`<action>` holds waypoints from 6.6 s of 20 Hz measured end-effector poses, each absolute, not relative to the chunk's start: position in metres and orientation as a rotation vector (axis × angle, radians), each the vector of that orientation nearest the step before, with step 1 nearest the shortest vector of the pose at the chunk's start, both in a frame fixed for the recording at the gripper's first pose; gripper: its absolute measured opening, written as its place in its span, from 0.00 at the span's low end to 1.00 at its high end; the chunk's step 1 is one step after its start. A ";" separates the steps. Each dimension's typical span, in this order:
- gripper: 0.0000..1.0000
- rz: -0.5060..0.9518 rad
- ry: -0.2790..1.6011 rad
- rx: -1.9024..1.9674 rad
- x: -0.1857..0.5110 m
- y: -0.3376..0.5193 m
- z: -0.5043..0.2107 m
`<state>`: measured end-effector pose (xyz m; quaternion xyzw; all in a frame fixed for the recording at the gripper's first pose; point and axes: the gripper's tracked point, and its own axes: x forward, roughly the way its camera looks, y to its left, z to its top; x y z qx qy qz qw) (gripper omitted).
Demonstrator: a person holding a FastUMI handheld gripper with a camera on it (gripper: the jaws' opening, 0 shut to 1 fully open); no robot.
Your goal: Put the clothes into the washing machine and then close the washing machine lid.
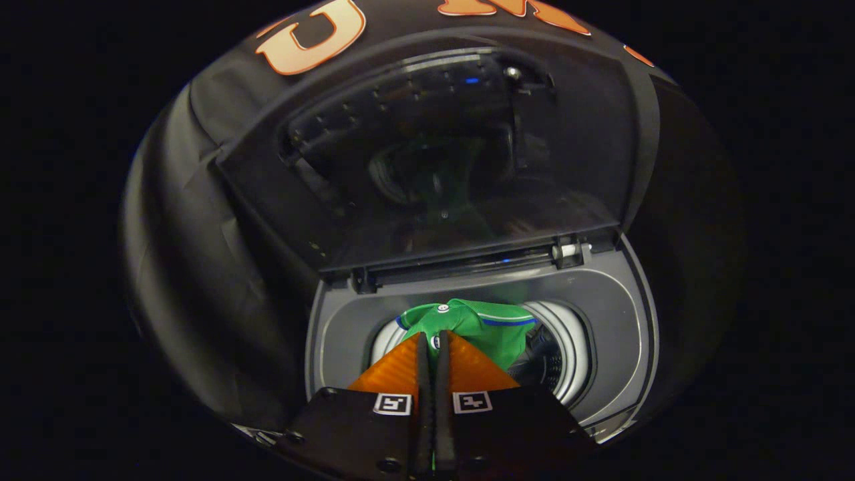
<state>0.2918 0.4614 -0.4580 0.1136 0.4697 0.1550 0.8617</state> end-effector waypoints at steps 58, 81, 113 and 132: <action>0.99 0.235 0.542 0.061 0.394 0.442 -0.212; 0.99 0.225 0.718 0.229 0.341 0.454 -0.326; 0.99 0.206 0.523 0.067 0.438 0.450 -0.237; 0.99 0.210 0.472 0.047 0.325 0.435 -0.252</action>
